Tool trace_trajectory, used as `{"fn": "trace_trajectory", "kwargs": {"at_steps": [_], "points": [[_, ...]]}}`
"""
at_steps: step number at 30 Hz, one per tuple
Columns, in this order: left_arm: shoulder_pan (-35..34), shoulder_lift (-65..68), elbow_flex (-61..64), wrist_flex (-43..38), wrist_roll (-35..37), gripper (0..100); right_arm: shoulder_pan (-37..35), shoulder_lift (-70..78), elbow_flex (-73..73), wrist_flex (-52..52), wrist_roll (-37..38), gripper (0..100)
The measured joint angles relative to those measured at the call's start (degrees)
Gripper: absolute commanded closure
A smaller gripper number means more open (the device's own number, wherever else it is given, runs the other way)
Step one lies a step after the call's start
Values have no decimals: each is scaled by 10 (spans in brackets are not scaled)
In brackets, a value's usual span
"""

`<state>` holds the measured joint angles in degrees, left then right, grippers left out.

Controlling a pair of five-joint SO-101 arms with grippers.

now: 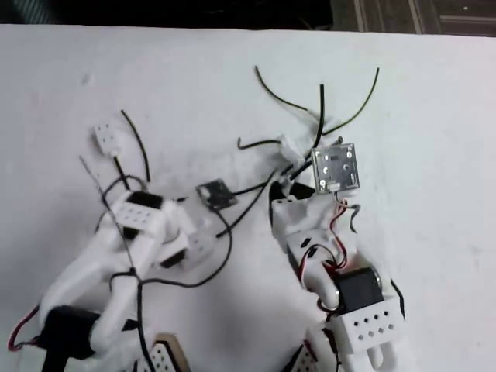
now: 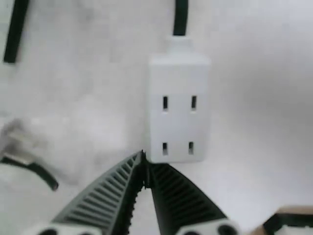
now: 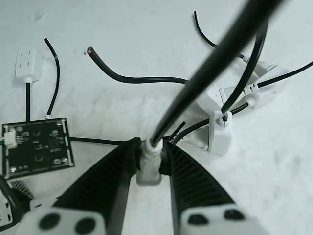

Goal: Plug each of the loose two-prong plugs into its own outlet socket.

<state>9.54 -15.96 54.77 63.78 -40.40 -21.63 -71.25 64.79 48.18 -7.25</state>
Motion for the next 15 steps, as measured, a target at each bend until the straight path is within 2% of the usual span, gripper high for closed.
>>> {"fn": "trace_trajectory", "kwargs": {"at_steps": [7,12,15], "points": [[73,84,-84,-1,84,977,0,0,0,0,0,981],[73,130,-149,4,106,977,0,0,0,0,0,981],[74,127,-162,34,106,977,0,0,6,0,2,981]]}}
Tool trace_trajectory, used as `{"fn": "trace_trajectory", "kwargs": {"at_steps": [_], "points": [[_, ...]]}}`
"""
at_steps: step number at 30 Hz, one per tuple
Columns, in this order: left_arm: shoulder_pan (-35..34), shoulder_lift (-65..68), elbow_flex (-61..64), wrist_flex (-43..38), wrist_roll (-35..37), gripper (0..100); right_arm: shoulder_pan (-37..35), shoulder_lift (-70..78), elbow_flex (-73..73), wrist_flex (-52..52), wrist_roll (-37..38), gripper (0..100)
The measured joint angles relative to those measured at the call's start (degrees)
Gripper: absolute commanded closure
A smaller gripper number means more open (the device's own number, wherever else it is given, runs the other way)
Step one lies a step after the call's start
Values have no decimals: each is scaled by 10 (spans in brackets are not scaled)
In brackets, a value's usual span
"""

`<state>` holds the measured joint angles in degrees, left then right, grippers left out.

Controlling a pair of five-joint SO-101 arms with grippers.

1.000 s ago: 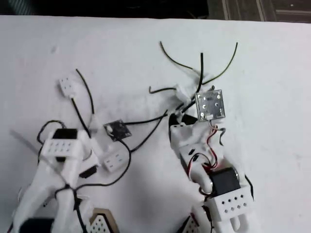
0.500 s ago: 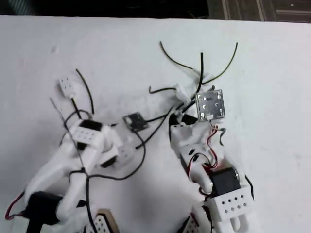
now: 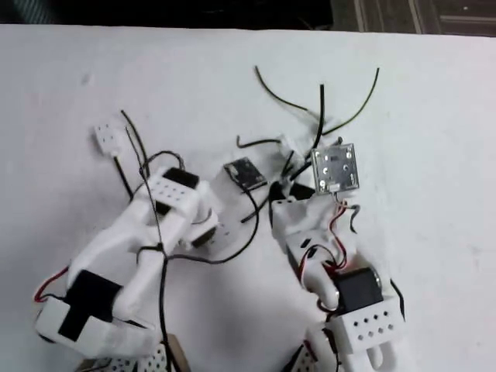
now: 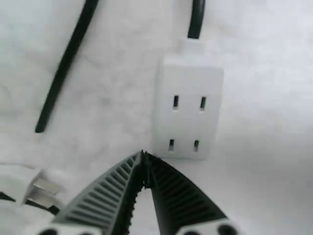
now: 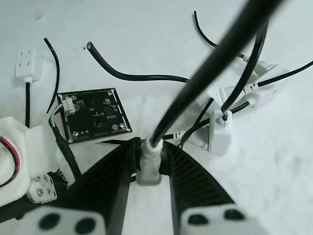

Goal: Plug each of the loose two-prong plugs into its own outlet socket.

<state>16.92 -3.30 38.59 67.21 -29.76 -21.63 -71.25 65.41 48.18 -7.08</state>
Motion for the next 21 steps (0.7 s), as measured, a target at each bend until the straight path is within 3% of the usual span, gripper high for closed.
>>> {"fn": "trace_trajectory", "kwargs": {"at_steps": [5,13,16,21], "points": [[-40,-88,0,55,-1,977,0,0,1,0,0,981],[-241,-264,10,85,-1,977,-12,0,1,18,2,981],[-303,-284,59,50,-1,977,-54,-1,9,31,27,981],[-361,-287,174,-77,-1,977,-130,-1,62,10,56,981]]}}
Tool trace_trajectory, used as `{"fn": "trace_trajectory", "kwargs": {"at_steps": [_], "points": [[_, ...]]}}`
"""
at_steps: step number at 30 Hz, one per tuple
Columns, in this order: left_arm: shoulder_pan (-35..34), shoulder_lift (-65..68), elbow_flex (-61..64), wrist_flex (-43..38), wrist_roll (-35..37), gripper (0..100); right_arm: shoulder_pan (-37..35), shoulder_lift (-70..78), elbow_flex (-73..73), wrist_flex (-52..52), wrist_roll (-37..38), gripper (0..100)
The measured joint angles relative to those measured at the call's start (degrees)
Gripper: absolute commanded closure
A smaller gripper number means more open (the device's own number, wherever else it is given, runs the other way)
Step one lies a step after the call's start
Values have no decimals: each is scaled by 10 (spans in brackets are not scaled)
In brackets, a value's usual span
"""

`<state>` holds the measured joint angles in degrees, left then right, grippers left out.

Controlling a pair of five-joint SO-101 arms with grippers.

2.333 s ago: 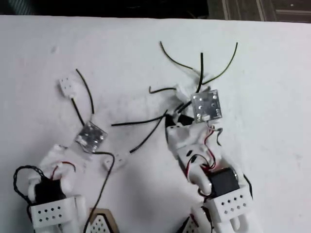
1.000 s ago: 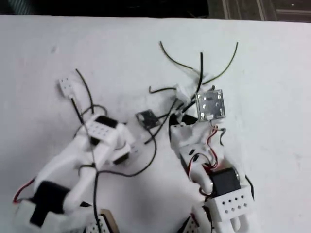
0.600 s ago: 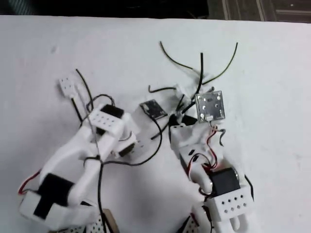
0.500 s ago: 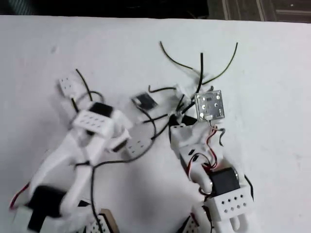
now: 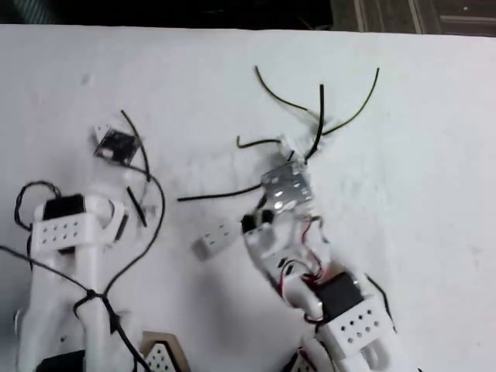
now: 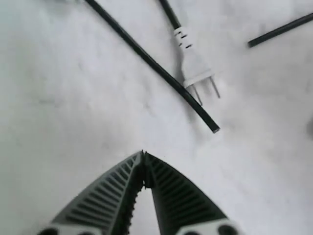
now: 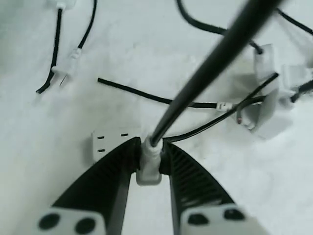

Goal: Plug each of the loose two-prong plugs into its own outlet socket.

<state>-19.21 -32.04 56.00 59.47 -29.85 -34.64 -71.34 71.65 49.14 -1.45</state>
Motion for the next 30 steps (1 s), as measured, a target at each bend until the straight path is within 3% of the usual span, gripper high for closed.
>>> {"fn": "trace_trajectory", "kwargs": {"at_steps": [4,12,22,30], "points": [[-25,-1,59,-67,0,977,-37,0,47,-55,8,981],[-47,-2,66,-82,23,977,-81,14,87,-156,9,981],[-47,-2,67,-82,24,977,-110,295,-44,-189,-7,981],[-47,-2,67,-82,25,977,-118,363,-47,-253,-10,981]]}}
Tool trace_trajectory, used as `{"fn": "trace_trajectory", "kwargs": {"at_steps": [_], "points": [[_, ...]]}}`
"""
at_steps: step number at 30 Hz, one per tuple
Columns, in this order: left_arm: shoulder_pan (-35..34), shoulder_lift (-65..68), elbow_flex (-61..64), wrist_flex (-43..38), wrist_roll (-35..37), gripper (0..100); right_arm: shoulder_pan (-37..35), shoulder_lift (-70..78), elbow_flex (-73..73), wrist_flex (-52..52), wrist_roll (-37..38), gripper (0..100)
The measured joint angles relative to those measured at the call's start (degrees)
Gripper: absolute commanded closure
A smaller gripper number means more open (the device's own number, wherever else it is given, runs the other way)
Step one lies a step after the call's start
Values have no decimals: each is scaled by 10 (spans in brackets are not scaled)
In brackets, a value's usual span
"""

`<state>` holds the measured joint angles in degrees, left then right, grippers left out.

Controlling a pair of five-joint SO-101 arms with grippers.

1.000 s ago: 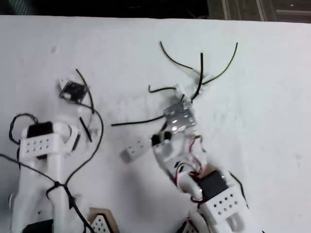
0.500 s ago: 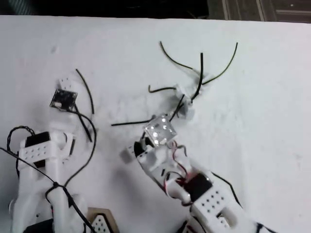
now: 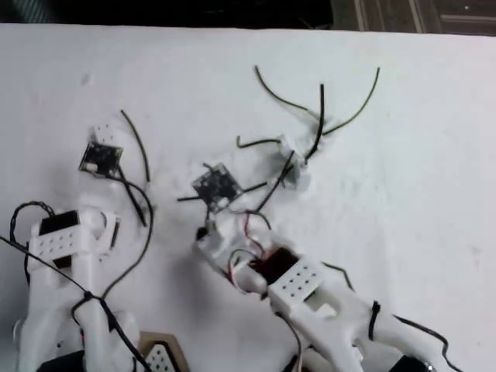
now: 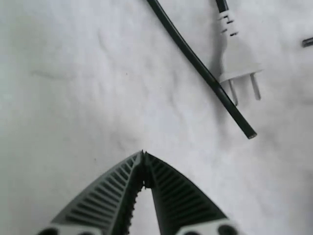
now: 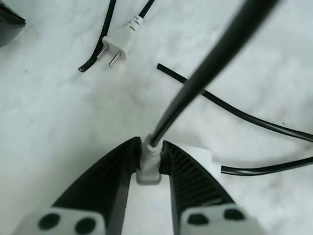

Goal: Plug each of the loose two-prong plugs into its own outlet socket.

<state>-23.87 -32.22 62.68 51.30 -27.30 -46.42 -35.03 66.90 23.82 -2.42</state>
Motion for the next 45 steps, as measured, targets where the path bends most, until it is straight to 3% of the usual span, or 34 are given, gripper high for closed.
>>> {"fn": "trace_trajectory", "kwargs": {"at_steps": [8,16,45], "points": [[0,0,0,0,0,977,2,59,-1,-75,0,981],[0,0,0,0,0,977,12,65,-4,-78,0,981],[0,0,0,0,0,977,-16,58,-29,71,-5,981]]}}
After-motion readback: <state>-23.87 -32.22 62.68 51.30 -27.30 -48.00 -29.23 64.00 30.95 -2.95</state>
